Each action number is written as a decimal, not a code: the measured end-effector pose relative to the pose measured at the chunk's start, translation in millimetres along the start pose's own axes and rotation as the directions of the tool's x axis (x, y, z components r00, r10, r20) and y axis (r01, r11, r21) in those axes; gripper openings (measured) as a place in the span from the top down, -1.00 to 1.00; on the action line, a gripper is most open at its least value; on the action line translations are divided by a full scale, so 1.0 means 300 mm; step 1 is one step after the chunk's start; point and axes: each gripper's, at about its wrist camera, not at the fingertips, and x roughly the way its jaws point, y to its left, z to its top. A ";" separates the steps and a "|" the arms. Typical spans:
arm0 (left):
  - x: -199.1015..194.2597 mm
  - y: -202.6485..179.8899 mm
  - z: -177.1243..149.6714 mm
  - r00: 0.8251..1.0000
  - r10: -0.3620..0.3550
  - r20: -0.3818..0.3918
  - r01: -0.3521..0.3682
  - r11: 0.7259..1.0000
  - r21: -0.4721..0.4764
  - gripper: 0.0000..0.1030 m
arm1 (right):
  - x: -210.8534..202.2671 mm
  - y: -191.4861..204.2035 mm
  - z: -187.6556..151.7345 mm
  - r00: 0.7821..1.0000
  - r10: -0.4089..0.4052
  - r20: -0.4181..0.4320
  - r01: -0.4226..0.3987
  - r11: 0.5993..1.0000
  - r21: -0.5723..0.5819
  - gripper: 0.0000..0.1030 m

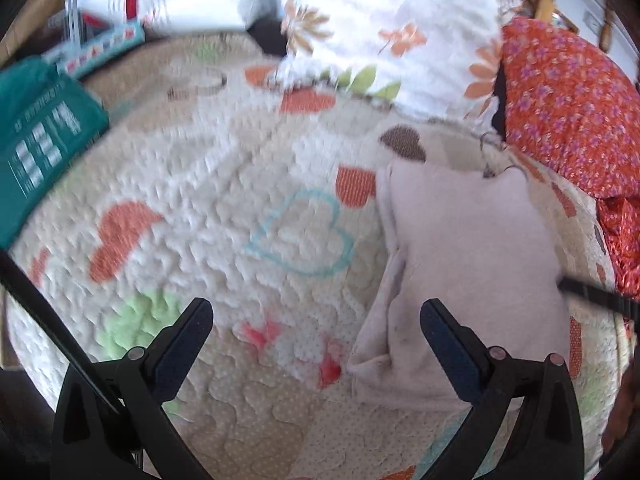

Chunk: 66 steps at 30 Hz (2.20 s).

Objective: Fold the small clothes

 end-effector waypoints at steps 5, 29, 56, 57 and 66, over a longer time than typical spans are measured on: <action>-0.097 -0.047 -0.015 0.994 -0.007 0.108 -0.001 0.997 0.073 -1.00 | -0.105 -0.088 -0.197 0.994 -0.093 0.062 0.093 0.996 0.002 -0.06; -0.109 -0.069 -0.031 0.993 0.009 0.116 -0.016 0.998 0.056 -1.00 | -0.023 -0.600 -0.329 0.951 -0.293 0.103 0.261 0.934 0.244 -0.99; -0.060 -0.093 -0.048 0.992 0.068 0.105 -0.077 0.993 0.090 -1.00 | -0.019 -0.589 -0.355 0.938 -0.309 0.161 0.267 0.934 0.238 -1.00; -0.066 -0.092 -0.046 0.991 0.068 0.113 -0.078 0.993 0.090 -1.00 | -0.019 -0.591 -0.355 0.938 -0.308 0.161 0.266 0.934 0.239 -1.00; -0.150 -0.049 -0.021 0.972 0.039 0.234 -0.051 0.998 0.045 -1.00 | -0.019 -0.592 -0.355 0.938 -0.307 0.162 0.265 0.935 0.237 -1.00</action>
